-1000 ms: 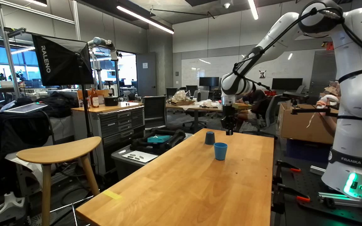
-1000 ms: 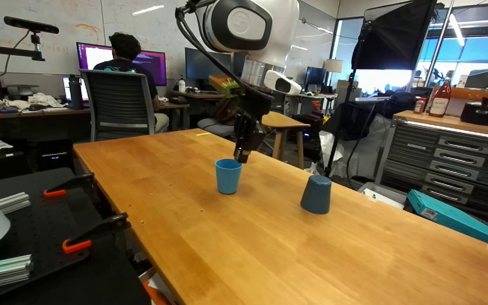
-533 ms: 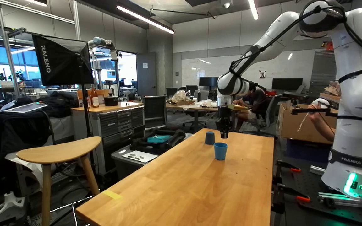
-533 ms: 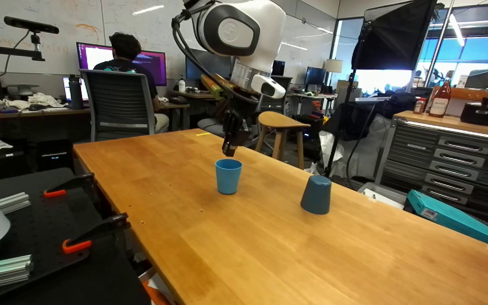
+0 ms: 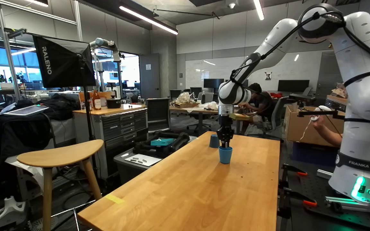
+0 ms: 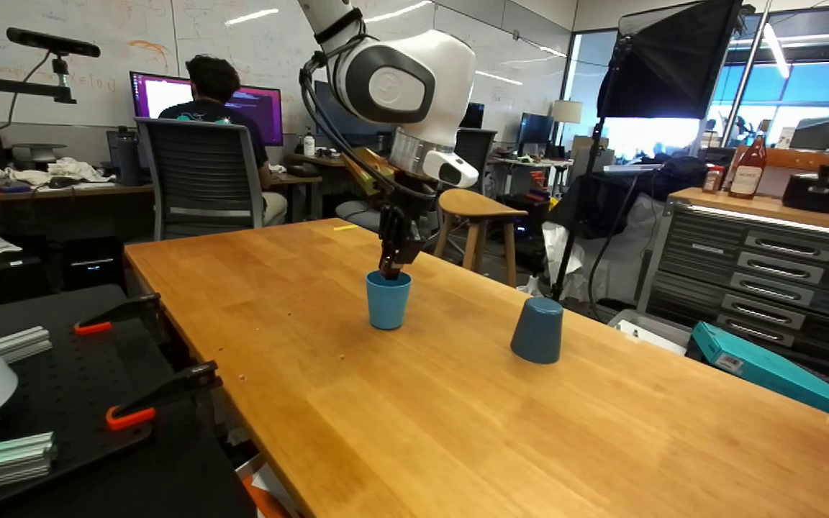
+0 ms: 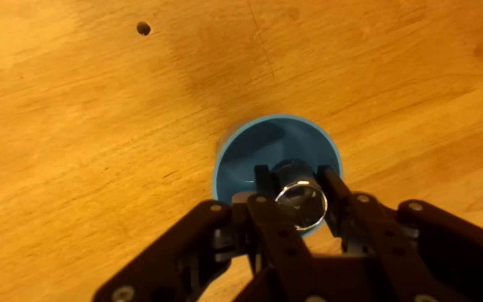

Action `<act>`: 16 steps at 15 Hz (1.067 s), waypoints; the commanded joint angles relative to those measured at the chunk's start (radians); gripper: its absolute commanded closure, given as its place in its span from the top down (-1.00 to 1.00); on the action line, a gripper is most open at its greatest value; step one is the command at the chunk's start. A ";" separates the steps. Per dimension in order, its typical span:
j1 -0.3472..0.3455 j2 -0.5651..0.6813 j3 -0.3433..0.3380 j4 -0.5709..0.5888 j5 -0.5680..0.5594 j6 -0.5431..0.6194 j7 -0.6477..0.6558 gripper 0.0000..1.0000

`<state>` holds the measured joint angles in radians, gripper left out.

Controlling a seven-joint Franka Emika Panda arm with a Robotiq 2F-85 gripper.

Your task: Pick up the silver block from the table and put it in the light blue cup.

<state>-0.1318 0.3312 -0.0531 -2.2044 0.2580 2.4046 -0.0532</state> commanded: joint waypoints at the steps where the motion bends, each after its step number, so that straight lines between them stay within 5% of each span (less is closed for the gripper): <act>1: 0.000 0.052 0.005 0.047 0.004 0.022 0.018 -0.63; 2: 0.000 0.061 0.004 0.052 -0.001 0.023 0.020 -0.61; 3: -0.001 0.067 0.005 0.057 0.000 0.021 0.020 0.13; 6: 0.000 0.071 -0.001 0.063 -0.012 0.021 0.022 0.40; 7: 0.001 0.068 -0.003 0.061 -0.018 0.026 0.021 -0.42; 9: -0.003 0.057 -0.003 0.058 -0.017 0.023 0.016 -0.33; 13: -0.011 0.016 -0.010 0.053 -0.021 0.001 0.009 -0.95; 16: -0.018 -0.056 -0.024 0.040 -0.043 -0.032 0.002 -1.00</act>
<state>-0.1405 0.3614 -0.0632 -2.1497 0.2453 2.4213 -0.0517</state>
